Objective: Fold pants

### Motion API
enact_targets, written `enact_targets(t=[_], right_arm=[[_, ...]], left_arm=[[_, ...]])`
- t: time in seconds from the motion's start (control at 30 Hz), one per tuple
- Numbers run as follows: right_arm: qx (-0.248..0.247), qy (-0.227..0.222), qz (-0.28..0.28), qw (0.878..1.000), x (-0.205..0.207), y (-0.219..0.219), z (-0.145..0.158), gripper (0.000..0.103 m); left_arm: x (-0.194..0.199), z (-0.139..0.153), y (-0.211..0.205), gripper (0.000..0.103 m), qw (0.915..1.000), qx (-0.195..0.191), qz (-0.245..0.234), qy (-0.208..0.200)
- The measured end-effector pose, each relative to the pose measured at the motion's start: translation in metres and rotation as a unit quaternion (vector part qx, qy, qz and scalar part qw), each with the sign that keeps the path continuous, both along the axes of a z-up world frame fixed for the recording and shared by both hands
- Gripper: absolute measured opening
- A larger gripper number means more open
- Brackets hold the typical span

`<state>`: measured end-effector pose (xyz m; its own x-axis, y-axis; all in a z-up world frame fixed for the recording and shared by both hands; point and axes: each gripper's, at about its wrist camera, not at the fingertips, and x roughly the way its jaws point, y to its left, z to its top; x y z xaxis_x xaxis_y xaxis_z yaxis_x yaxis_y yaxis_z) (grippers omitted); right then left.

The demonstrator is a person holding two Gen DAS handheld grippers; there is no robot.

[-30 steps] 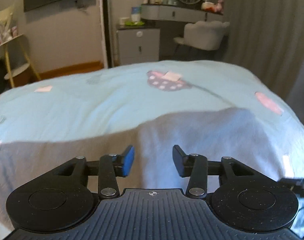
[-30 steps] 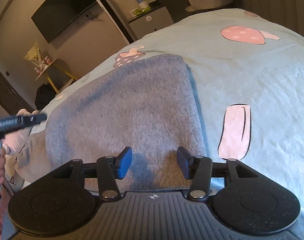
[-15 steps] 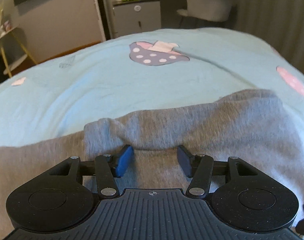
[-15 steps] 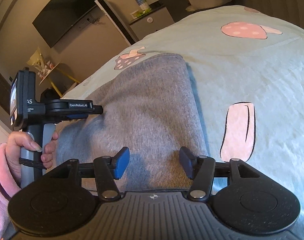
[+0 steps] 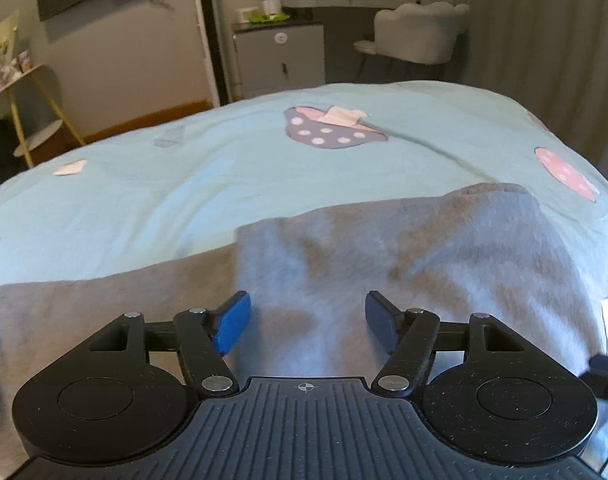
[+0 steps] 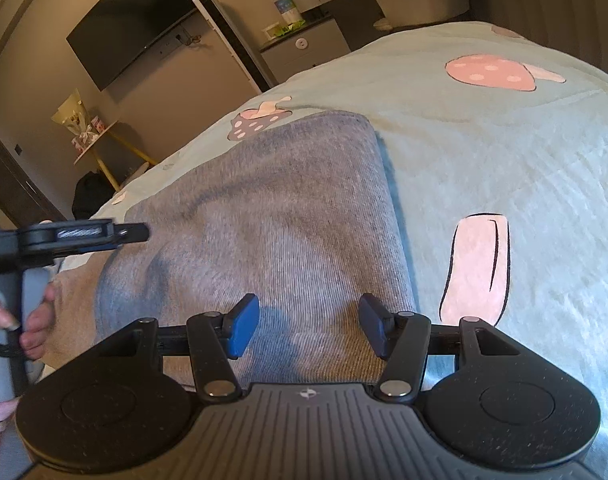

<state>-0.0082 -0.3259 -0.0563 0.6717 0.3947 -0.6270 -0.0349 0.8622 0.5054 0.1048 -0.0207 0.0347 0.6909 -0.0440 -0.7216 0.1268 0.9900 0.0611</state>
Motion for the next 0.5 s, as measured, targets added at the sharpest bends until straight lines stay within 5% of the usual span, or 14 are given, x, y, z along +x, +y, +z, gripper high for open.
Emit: enact_targets(t=[0.13, 0.27, 0.33, 0.4, 0.5], right_arm=[[-0.019, -0.001, -0.001, 1.0, -0.002, 0.004, 0.004, 0.056], [-0.056, -0.027, 0.007, 0.998, -0.01, 0.015, 0.016, 0.058], [-0.075, -0.032, 0.016, 0.997, -0.011, 0.021, 0.02, 0.064], [-0.106, -0.02, 0.016, 0.994, -0.009, 0.028, 0.02, 0.068], [-0.127, -0.003, 0.028, 0.991, -0.005, 0.034, 0.017, 0.073]], left_arm=[[-0.013, 0.003, 0.021, 0.077, 0.9999, -0.008, 0.008, 0.004], [-0.021, -0.01, 0.037, 0.078, 0.9957, -0.078, 0.001, 0.049], [-0.02, -0.026, 0.034, 0.078, 0.9943, -0.067, 0.005, 0.083], [-0.022, -0.04, 0.03, 0.09, 0.9941, -0.038, 0.016, 0.1], [-0.028, -0.034, 0.045, 0.086, 0.9926, -0.079, 0.036, 0.086]])
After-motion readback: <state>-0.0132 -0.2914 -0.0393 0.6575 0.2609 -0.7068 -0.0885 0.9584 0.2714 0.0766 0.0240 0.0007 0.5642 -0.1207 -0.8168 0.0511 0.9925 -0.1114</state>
